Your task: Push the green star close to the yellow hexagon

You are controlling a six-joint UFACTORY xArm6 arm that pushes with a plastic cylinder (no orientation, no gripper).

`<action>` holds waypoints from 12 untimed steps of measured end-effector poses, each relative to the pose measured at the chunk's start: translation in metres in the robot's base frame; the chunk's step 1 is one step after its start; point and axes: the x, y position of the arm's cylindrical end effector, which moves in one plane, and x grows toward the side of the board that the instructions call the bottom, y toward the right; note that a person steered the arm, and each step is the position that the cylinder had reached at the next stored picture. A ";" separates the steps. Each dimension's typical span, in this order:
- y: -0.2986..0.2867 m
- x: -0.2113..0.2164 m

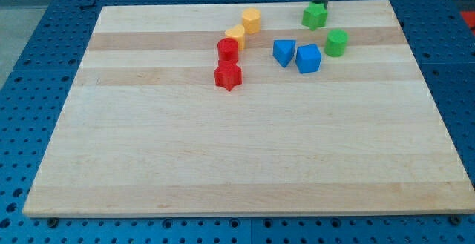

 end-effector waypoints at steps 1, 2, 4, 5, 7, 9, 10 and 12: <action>0.026 0.001; 0.039 0.006; 0.043 0.018; 0.040 0.021; 0.016 0.027; -0.012 0.040; -0.016 0.040; -0.039 0.040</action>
